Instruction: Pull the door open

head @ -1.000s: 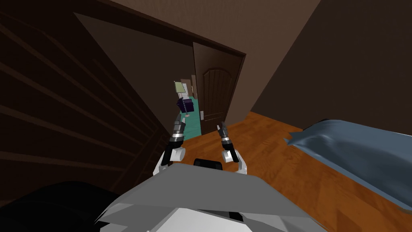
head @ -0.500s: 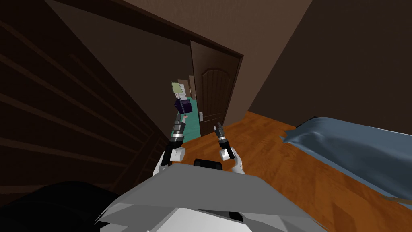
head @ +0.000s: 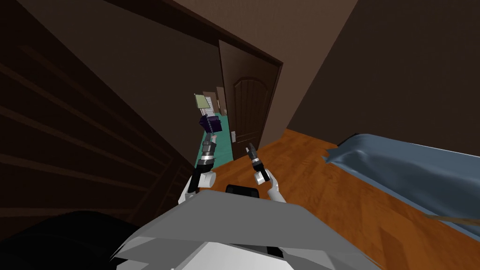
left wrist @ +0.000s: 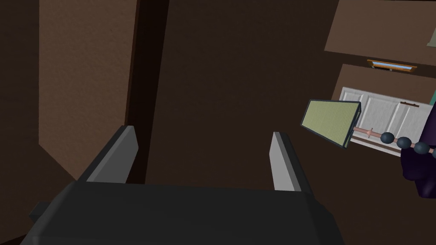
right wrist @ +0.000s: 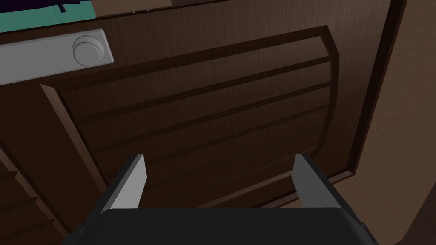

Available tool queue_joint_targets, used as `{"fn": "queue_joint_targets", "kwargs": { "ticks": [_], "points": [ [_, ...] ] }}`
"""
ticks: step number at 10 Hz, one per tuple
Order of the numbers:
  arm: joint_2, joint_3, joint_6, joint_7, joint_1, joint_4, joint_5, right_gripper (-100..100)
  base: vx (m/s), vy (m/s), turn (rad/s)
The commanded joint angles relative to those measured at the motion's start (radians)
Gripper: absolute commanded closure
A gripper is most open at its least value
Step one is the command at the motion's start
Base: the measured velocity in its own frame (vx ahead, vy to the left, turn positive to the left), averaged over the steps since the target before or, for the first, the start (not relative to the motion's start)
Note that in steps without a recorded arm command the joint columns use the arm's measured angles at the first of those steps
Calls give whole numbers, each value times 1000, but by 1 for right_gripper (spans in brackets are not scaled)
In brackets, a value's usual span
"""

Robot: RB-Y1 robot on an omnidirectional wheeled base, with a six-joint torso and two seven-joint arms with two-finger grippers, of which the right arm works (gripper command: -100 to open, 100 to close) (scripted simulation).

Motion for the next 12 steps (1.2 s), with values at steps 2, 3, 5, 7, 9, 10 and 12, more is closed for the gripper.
{"fn": "queue_joint_targets", "kwargs": {
  "ticks": [2,3,5,7,9,10,12],
  "points": [
    [-2,34,3,-10,-48,67,1,-100,83,79,-94],
    [-5,46,3,-15,-66,93,1,-100,94,80,-89],
    [-11,70,3,-26,-103,144,0,-100,79,85,-89],
    [-17,93,2,-36,-138,192,-1,-100,73,78,-86],
    [-22,115,2,-45,-173,240,-2,-100,77,81,-92],
    [-25,126,2,-50,-189,263,-3,-100,86,71,-90],
    [-30,147,1,-59,-221,307,-3,-100,70,78,-73]
  ]
}}
